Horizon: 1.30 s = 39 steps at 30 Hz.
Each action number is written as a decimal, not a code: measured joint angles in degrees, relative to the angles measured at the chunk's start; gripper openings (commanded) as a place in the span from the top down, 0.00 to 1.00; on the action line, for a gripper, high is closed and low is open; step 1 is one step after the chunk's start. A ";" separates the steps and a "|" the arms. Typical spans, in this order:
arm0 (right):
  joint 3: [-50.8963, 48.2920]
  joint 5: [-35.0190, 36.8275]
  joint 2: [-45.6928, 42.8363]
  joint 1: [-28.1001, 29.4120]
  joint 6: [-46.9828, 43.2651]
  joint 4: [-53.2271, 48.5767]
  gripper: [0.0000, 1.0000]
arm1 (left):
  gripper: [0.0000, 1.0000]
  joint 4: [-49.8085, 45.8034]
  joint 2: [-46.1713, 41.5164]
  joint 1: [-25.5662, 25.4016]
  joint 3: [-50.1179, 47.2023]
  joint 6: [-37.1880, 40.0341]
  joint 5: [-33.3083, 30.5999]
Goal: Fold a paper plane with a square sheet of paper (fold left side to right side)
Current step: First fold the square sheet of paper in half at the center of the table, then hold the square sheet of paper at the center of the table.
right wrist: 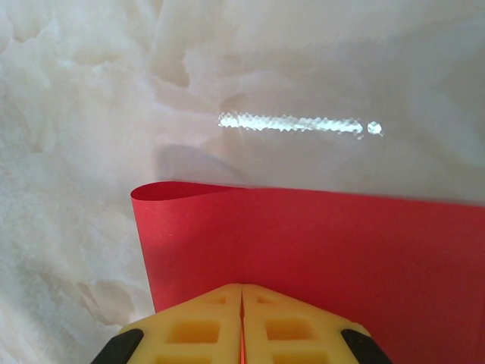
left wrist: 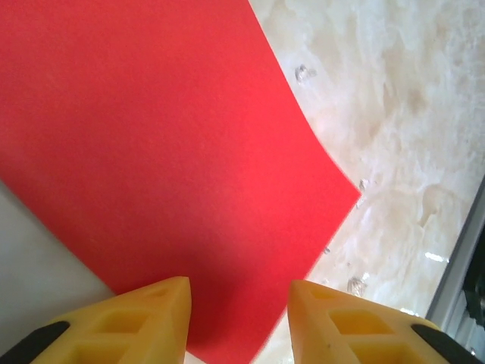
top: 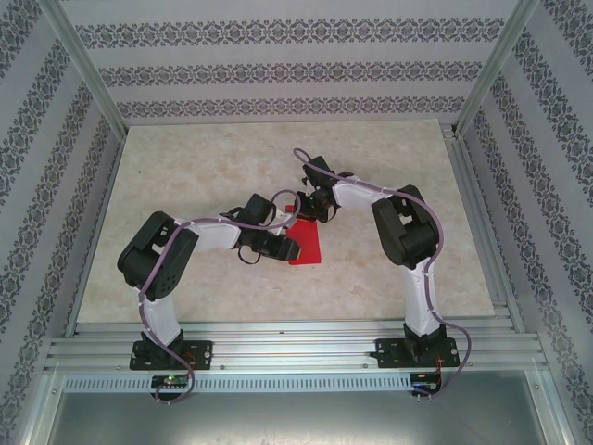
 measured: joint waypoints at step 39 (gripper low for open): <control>0.02 0.63 -1.07 0.11 -1.27 -1.25 0.89 | 0.66 5.60 0.50 7.17 2.69 -15.13 6.25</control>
